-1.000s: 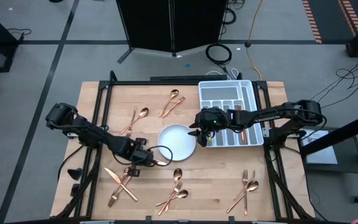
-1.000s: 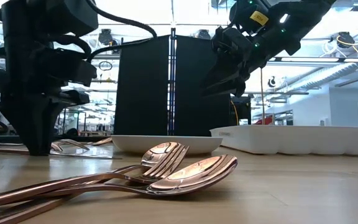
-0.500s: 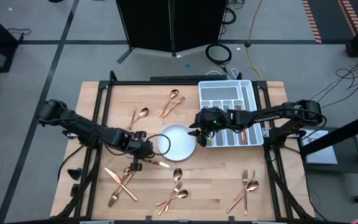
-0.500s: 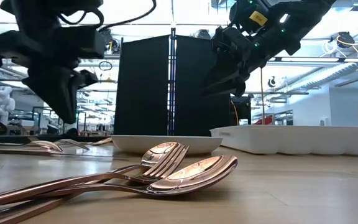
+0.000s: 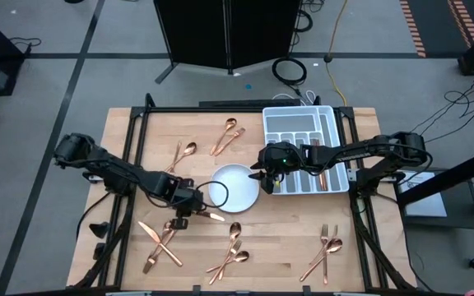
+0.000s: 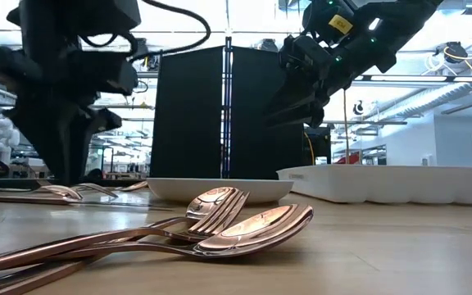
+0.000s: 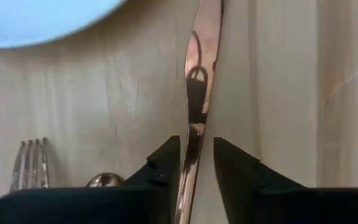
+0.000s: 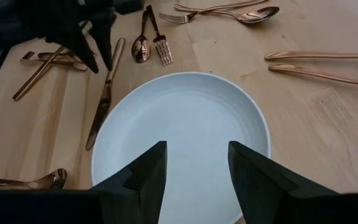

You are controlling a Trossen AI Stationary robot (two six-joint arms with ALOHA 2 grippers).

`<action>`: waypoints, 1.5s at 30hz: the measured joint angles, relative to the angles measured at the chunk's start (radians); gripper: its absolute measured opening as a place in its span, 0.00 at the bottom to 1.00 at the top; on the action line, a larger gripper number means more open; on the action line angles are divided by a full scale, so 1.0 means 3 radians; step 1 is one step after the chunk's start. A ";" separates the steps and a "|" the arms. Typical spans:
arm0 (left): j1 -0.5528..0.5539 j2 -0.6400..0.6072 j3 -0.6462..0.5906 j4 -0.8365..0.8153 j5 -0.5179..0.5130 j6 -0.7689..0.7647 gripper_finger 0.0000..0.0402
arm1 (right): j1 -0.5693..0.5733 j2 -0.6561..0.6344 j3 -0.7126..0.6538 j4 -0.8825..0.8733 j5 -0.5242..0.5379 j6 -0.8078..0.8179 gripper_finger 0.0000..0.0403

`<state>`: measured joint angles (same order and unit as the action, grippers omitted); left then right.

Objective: Sort silverware
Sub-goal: Put the knife in the silverware tray

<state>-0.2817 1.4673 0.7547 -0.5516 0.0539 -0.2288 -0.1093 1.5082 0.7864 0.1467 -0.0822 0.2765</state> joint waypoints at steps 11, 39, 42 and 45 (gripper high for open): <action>-0.0013 0.0343 0.0012 0.0070 -0.0075 -0.0004 0.33 | 0.0000 0.0000 0.0000 -0.0004 0.0000 -0.0096 0.40; -0.0165 0.0110 0.0077 0.0188 -0.0220 0.0475 0.03 | 0.0000 0.0000 0.0000 -0.0006 0.0000 -0.0100 0.40; -0.0112 -0.0029 0.0092 0.0188 -0.0307 0.0534 0.00 | 0.0000 0.0000 0.0000 -0.0006 0.0001 -0.0098 0.40; -0.0045 -0.0126 0.0092 0.0179 -0.0525 0.0513 0.01 | 0.0000 0.0000 0.0000 -0.0005 0.0014 -0.0096 0.40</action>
<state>-0.2952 1.4296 0.7822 -0.4978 -0.1035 -0.0749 -0.1093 1.5082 0.7864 0.1452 -0.0780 0.2478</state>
